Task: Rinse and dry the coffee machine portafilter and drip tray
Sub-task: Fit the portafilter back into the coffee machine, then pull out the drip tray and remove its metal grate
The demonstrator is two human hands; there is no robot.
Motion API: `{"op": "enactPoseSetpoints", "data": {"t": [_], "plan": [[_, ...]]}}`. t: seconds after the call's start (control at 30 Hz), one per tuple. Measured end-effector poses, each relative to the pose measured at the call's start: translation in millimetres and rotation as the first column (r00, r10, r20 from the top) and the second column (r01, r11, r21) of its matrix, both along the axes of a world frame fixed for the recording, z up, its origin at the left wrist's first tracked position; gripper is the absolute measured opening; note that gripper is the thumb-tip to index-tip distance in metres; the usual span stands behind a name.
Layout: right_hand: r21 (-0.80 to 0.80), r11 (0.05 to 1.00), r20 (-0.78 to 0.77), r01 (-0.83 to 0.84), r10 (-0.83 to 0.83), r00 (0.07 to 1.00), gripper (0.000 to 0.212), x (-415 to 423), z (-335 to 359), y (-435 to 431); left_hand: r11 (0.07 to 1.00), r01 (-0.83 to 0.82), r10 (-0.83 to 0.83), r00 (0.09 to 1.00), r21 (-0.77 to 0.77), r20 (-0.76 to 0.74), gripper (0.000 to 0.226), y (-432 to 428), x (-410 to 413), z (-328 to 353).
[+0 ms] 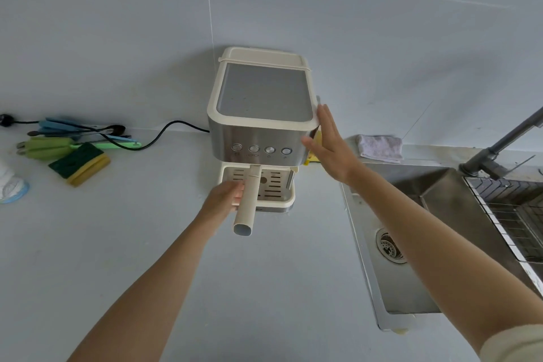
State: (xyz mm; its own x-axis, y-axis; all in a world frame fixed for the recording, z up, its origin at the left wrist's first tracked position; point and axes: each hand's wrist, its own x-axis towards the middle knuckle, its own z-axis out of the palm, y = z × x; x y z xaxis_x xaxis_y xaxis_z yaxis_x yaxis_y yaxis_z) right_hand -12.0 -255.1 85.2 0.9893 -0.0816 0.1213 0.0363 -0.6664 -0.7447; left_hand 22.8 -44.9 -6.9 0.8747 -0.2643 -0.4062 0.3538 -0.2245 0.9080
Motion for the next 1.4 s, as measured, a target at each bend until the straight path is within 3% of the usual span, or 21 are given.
{"op": "enactPoseSetpoints", "data": {"t": [0.07,0.17,0.27,0.37,0.5,0.67,0.87,0.97,1.17,1.4], "plan": [[-0.020,1.000,-0.092,0.006,-0.007,0.996,0.084,-9,-23,-14,0.983,-0.014,-0.014,0.988,0.182,0.151,0.018,13,9,-13],[-0.098,0.995,-0.270,0.030,-0.056,0.961,0.093,-18,-57,-27,0.876,0.081,-0.211,0.951,0.476,0.227,0.043,28,21,-32],[-0.176,0.984,-0.456,0.031,-0.109,0.883,0.100,-22,-92,-30,0.797,0.149,-0.351,0.903,0.585,0.249,0.057,31,32,-38],[-0.199,0.980,-0.542,-0.001,-0.109,0.834,0.105,-17,-118,-26,0.736,0.168,-0.430,0.864,0.656,0.261,0.072,29,46,-41],[-0.234,0.971,-0.561,-0.049,-0.094,0.822,0.111,-2,-140,-17,0.702,0.213,-0.482,0.844,0.680,0.234,0.096,24,64,-54],[-0.274,0.955,-0.465,-0.111,-0.031,0.885,0.097,25,-147,-6,0.664,0.280,-0.536,0.825,0.693,0.179,0.095,20,76,-63],[-0.253,0.960,-0.529,-0.117,-0.036,0.848,0.101,41,-167,4,0.633,0.286,-0.562,0.809,0.720,0.173,0.086,16,82,-73],[-0.256,0.962,-0.533,-0.094,-0.059,0.844,0.102,41,-172,4,0.644,0.283,-0.556,0.811,0.711,0.181,0.074,14,83,-76],[-0.146,0.989,-0.537,-0.019,-0.063,0.841,0.093,43,-167,6,0.714,0.272,-0.512,0.831,0.645,0.216,0.079,15,84,-82],[-0.087,0.996,-0.518,0.008,-0.052,0.854,0.091,32,-157,6,0.744,0.255,-0.493,0.833,0.618,0.250,0.104,23,78,-82]]}}
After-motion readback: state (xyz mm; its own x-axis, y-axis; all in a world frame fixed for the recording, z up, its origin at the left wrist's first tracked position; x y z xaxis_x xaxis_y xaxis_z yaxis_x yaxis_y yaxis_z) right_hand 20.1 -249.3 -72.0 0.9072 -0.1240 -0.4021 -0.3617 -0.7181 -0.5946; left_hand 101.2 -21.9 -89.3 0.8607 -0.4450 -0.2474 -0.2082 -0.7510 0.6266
